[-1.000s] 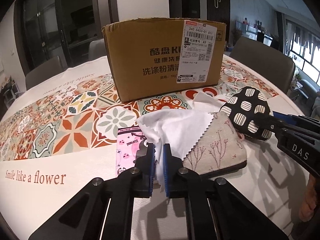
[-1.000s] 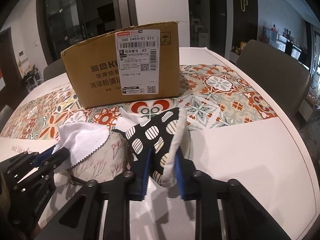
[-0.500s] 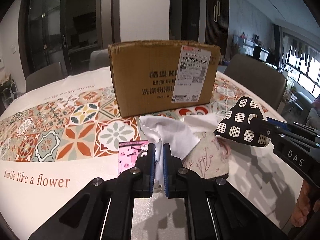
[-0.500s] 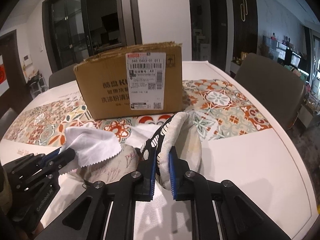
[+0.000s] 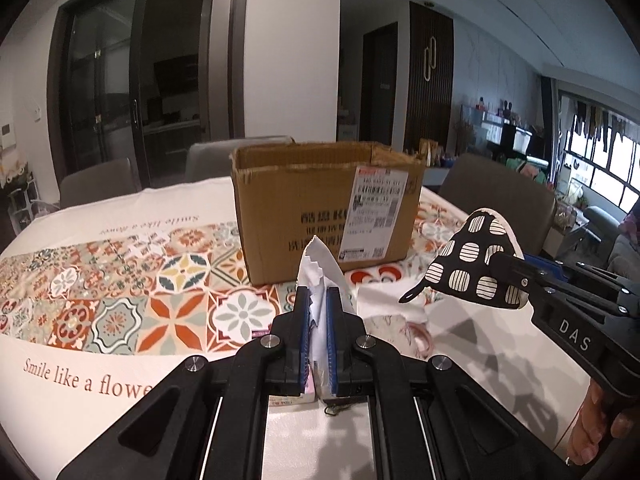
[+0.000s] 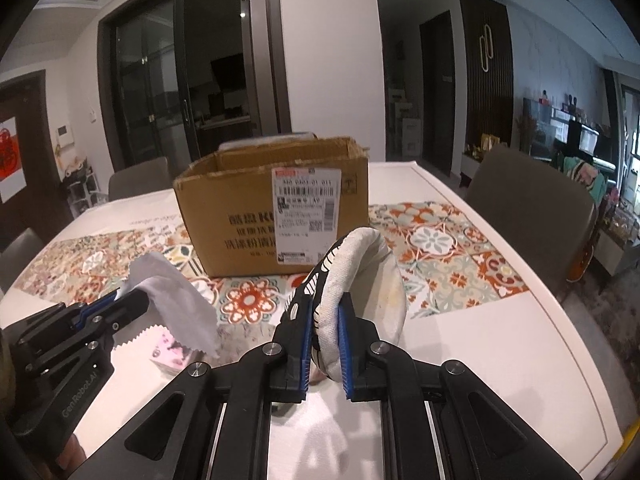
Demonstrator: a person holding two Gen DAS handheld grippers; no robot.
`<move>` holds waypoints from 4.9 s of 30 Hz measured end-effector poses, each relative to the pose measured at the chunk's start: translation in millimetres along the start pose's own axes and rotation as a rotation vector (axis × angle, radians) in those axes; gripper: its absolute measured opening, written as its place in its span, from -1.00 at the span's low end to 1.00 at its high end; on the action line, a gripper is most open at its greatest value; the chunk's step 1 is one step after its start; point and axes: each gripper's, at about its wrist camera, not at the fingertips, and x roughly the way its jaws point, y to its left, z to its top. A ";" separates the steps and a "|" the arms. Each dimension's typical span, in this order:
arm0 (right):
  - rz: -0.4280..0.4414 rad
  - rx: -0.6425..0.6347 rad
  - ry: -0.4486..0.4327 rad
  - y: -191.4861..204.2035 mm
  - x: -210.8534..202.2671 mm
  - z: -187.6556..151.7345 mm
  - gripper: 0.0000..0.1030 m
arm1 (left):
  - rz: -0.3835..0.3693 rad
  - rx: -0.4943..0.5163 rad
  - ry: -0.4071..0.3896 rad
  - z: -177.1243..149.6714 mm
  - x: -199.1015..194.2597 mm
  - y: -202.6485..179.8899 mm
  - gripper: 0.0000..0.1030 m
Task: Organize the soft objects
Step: 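Lift the white cloth and dotted pouch and carry both over the box, then open both tools to drop the cloth and pouch into the box, then move both tools back toward the floral pouch and pink packet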
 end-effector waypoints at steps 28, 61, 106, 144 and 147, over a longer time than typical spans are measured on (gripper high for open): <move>0.046 -0.028 -0.285 18.6 -45.1 70.6 -0.74 | 0.031 0.012 -0.241 85.4 -46.3 1.2 -0.82; 0.070 -0.111 -0.305 26.9 43.3 130.5 -0.74 | 0.090 0.038 -0.283 148.2 50.2 14.6 -0.82; 0.087 -0.064 -0.134 12.7 96.6 128.1 0.09 | 0.127 0.044 -0.110 129.9 85.0 28.3 0.00; 0.055 -0.008 -0.182 16.8 -12.5 64.3 0.16 | 0.162 0.038 -0.121 64.2 -19.8 18.0 0.17; 0.040 -0.008 -0.180 15.9 -15.5 55.1 0.16 | 0.166 0.039 -0.108 55.9 -22.2 16.8 0.18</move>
